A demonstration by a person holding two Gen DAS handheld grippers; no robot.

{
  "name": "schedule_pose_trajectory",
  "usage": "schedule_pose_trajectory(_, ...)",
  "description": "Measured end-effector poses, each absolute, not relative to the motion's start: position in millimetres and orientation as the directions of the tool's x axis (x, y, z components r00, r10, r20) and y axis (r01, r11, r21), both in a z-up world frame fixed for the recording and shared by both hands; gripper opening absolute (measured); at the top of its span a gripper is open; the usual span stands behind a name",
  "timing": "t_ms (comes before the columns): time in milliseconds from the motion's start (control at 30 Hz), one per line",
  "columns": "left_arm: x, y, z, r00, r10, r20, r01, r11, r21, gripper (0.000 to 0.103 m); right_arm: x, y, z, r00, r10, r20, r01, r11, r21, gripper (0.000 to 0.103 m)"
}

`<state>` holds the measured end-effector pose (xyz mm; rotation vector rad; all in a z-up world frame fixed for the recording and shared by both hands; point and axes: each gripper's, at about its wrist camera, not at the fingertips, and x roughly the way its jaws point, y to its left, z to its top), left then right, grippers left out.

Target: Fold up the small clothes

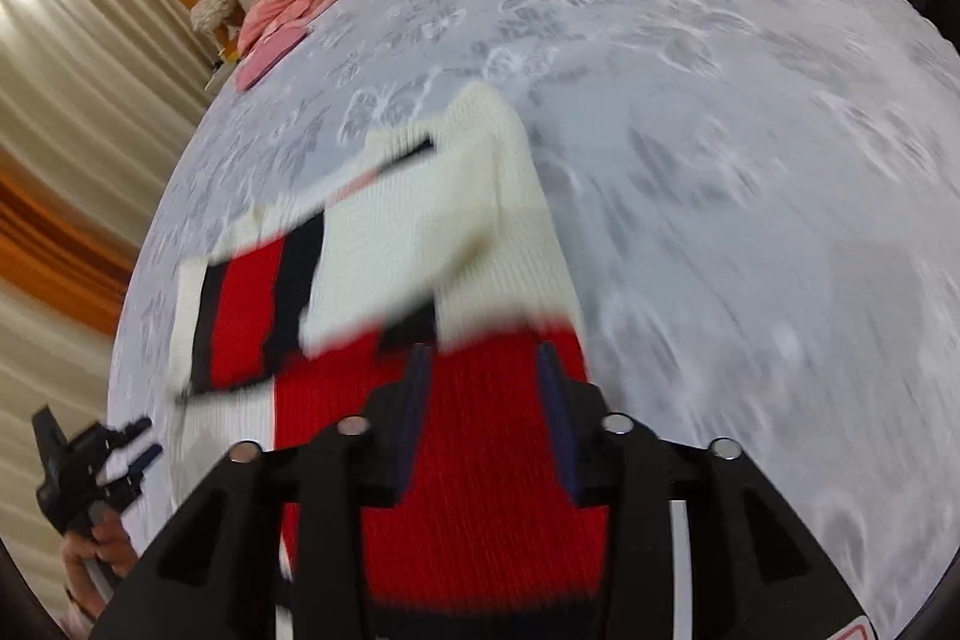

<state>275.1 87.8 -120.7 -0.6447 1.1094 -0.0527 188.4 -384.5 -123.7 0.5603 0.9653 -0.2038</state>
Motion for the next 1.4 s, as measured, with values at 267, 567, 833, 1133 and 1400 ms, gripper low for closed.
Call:
schedule_pose_trajectory(267, 188, 147, -144, 0.375, -0.339, -0.863, -0.301, 0.836, -0.459, 0.061, 65, -358, -160, 0.445, 0.145, -0.884, 0.443, 0.822, 0.358, 0.045)
schedule_pose_trajectory(567, 158, 135, -168, 0.292, -0.415, -0.862, -0.315, 0.809, -0.496, 0.073, 50, -333, -191, 0.394, 0.316, -0.863, 0.47, 0.738, 0.485, 0.054)
schedule_pose_trajectory(833, 150, 125, -176, 0.207, -0.426, -0.881, -0.285, 0.835, -0.471, 0.018, 45, -313, -194, 0.396, 0.335, -0.855, 0.442, 0.747, 0.497, 0.008)
schedule_pose_trajectory(1133, 118, 141, -121, 0.312, -0.587, -0.748, -0.245, 0.71, -0.66, 0.012, -3, -320, -118, 0.58, 0.287, -0.762, 0.366, 0.745, 0.558, 0.007)
schedule_pose_trajectory(1400, 57, 156, -71, 0.297, -0.651, -0.699, -0.172, 0.684, -0.709, 0.011, -69, -328, -73, 0.628, 0.291, -0.721, 0.323, 0.746, 0.583, 0.006)
